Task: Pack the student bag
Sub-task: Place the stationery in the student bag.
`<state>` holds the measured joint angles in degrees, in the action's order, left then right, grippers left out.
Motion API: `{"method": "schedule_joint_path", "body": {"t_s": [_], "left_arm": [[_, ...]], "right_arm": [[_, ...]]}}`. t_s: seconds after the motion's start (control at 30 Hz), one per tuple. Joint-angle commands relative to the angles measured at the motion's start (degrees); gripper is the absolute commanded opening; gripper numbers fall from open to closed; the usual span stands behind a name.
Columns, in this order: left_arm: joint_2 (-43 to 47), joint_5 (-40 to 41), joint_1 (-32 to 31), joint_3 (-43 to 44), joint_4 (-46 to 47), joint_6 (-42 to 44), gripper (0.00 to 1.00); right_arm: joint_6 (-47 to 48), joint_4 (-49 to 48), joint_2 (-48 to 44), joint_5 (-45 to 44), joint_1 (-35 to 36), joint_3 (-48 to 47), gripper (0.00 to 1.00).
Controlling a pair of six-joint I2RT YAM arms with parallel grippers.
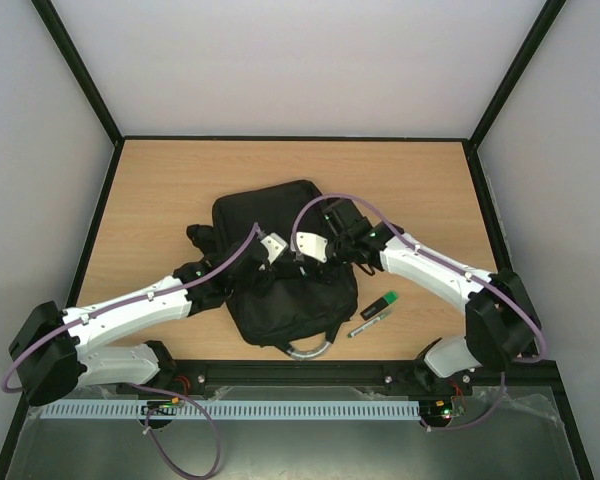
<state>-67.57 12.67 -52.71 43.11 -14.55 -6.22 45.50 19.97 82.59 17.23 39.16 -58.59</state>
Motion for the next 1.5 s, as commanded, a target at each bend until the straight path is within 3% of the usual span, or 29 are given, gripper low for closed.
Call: {"method": "schedule_joint_path", "body": {"t_s": [0.0, 0.1, 0.3, 0.53, 0.93, 1.33, 1.47], "left_arm": [[1.22, 1.07, 0.19, -0.71, 1.95, -0.55, 0.02], [1.86, 1.3, 0.31, -1.07, 2.38, -0.55, 0.02], [2.14, 1.48, 0.43, -1.44, 2.5, -0.46, 0.02], [2.19, 1.66, 0.5, -1.48, 2.74, -0.46, 0.02], [1.82, 1.07, 0.57, -1.37, 3.03, -0.46, 0.02], [2.0, 0.65, 0.54, -1.18, 3.0, -0.31, 0.02], [1.83, -0.07, 0.57, -1.08, 3.03, -0.22, 0.02]], "right_arm": [[1.76, -4.52, 2.17, -5.23, 1.08, 2.07, 0.8], [0.68, -6.95, 3.32, -6.1, 1.04, 2.75, 0.76], [-2.7, -15.03, 4.68, -12.8, 1.15, 4.22, 0.59], [-9.67, -21.73, 2.32, -23.28, 1.09, 4.36, 0.57], [-12.45, 5.35, -6.18, -0.15, 1.09, -0.19, 0.66], [-9.57, 24.52, -17.66, -2.23, -0.82, 5.93, 0.65], [-5.22, 32.76, -18.53, -4.2, -2.49, 7.17, 0.58]]}}
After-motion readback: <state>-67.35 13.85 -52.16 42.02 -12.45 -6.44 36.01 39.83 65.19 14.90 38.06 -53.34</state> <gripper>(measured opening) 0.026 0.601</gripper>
